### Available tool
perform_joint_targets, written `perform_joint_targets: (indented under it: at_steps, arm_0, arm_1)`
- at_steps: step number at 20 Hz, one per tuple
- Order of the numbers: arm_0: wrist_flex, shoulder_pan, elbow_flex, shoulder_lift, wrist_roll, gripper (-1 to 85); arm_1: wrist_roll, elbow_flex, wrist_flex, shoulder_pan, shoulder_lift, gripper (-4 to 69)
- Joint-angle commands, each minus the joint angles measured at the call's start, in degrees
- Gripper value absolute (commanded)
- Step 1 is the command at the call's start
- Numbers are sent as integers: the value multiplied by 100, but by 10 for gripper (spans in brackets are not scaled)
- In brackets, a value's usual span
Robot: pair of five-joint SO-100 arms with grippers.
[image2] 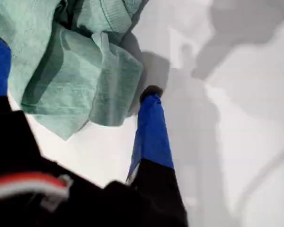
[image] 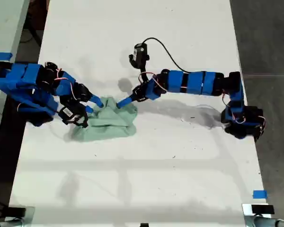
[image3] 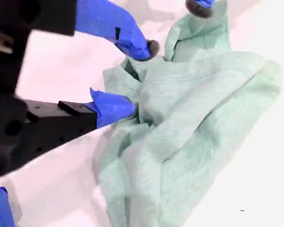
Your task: Fold t shirt
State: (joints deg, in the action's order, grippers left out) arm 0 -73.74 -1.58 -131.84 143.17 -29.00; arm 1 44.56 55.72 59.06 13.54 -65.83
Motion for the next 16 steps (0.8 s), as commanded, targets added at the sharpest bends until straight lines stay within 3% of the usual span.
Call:
perform_joint_targets:
  at_steps: [1,11,16]
  arm_0:
    - [-1063,-88,4307,-3516,1063,90]
    - [-1081,-70,4289,-3480,1063,93]
    - [-1397,-114,3410,-1942,677,103]
  arm_1:
    - [-1415,1951,2206,-1081,-3437,272]
    - [-1468,1995,2268,-1134,-3507,272]
    - [-1652,2505,2725,-993,-4509,272]
